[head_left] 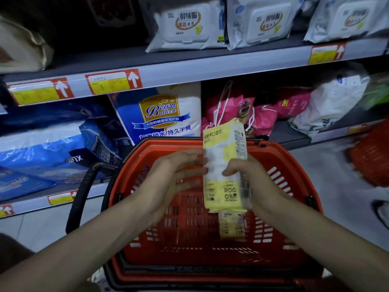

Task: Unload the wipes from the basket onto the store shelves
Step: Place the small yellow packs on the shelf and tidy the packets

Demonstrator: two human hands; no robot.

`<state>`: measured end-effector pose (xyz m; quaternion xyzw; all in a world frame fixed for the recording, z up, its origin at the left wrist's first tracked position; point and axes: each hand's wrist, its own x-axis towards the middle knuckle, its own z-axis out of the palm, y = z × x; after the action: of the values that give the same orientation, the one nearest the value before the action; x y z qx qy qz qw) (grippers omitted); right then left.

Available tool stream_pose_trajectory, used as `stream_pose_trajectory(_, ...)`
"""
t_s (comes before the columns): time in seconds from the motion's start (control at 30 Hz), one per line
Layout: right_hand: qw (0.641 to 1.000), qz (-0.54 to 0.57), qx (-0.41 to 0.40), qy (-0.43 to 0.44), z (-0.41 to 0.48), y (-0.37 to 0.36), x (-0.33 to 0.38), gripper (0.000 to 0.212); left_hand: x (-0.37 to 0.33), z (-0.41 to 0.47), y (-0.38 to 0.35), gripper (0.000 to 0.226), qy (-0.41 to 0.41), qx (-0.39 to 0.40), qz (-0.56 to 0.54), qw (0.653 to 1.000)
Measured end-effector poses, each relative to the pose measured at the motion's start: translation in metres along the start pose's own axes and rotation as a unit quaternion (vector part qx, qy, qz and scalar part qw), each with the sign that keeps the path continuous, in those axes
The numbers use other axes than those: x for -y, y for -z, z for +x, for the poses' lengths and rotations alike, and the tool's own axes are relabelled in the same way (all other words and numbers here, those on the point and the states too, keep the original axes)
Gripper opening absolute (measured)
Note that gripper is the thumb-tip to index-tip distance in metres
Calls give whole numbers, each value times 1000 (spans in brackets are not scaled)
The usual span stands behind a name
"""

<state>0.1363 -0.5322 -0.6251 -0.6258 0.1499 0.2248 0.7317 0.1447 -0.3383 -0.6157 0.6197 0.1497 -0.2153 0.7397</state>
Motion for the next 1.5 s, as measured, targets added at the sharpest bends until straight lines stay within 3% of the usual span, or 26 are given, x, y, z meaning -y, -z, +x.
stream_pose_trajectory(0.07,984,146,86,-47,0,4,4,63,-5,-2,2,26,-15,-8,-3,1000)
stream_pose_trajectory(0.13,968,208,127,-59,-3,6,9,60,-11,-5,3,27,-30,-10,-4,999)
stream_pose_trajectory(0.33,946,298,124,-33,-6,9,15,63,-16,-11,4,26,-47,-11,-20,999)
stream_pose_trajectory(0.5,953,283,101,-33,-6,9,15,62,-14,-8,5,25,-47,-18,5,999)
stream_pose_trajectory(0.63,980,198,36,0,-8,3,15,53,-12,-14,-1,18,-109,-51,79,990)
stream_pose_trajectory(0.73,991,49,-53,109,-10,-4,14,45,-6,-14,-6,32,-166,-29,151,974)
stream_pose_trajectory(0.8,981,-21,-52,183,-15,-11,13,43,-2,-13,-10,44,-169,15,165,971)
stream_pose_trajectory(0.9,972,-37,-18,233,-20,-20,11,43,-1,-13,-15,49,-172,44,128,976)
stream_pose_trajectory(1.07,947,-126,-11,294,-32,-26,7,40,-8,-10,-14,41,-151,18,46,987)
stream_pose_trajectory(1.3,928,-145,-81,333,-36,-21,27,43,-25,-13,-12,39,-86,5,-43,995)
stream_pose_trajectory(1.5,896,-233,-68,372,-43,-26,37,63,-45,-27,-21,33,-108,4,-80,991)
